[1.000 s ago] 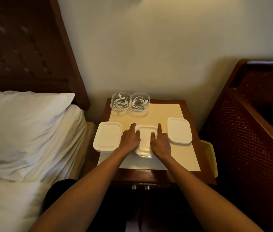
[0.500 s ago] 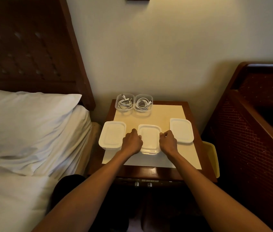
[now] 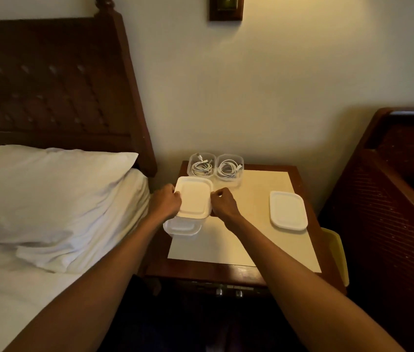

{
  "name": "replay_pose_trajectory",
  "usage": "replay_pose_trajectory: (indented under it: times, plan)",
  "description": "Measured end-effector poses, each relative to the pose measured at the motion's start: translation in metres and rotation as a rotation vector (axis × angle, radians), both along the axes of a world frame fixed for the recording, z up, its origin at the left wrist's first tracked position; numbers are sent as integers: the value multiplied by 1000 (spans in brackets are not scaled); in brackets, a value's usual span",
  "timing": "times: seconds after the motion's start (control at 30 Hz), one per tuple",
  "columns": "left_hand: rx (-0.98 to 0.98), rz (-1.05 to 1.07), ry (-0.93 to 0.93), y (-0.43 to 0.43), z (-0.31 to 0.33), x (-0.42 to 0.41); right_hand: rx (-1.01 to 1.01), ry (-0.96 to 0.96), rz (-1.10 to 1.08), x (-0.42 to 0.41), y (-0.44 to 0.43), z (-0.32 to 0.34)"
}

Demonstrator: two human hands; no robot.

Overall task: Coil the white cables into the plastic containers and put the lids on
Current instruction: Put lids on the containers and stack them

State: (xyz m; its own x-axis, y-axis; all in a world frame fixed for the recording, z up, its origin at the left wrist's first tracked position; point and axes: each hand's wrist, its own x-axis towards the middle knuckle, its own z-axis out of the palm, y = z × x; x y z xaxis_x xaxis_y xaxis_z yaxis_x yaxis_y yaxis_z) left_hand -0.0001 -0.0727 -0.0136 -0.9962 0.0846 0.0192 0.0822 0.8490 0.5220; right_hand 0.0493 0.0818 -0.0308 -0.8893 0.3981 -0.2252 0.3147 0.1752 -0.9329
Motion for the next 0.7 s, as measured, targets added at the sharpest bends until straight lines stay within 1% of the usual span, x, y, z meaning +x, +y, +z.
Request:
replay_pose_trajectory:
  times: [0.13, 0.3, 0.6, 0.7]
  plan:
    - [-29, 29, -61, -21, -8, -2, -19, -38, 51, -3, -17, -12]
    - [-13, 32, -103, -28, -17, -5, -14, -27, 59, -4, -21, -18]
    - [-87, 8, -95, -31, -16, -3, -24, -41, 125, 3, -21, -21]
    - [-105, 60, -59, -25, -11, -4, 0, -50, 142, 4, -14, -17]
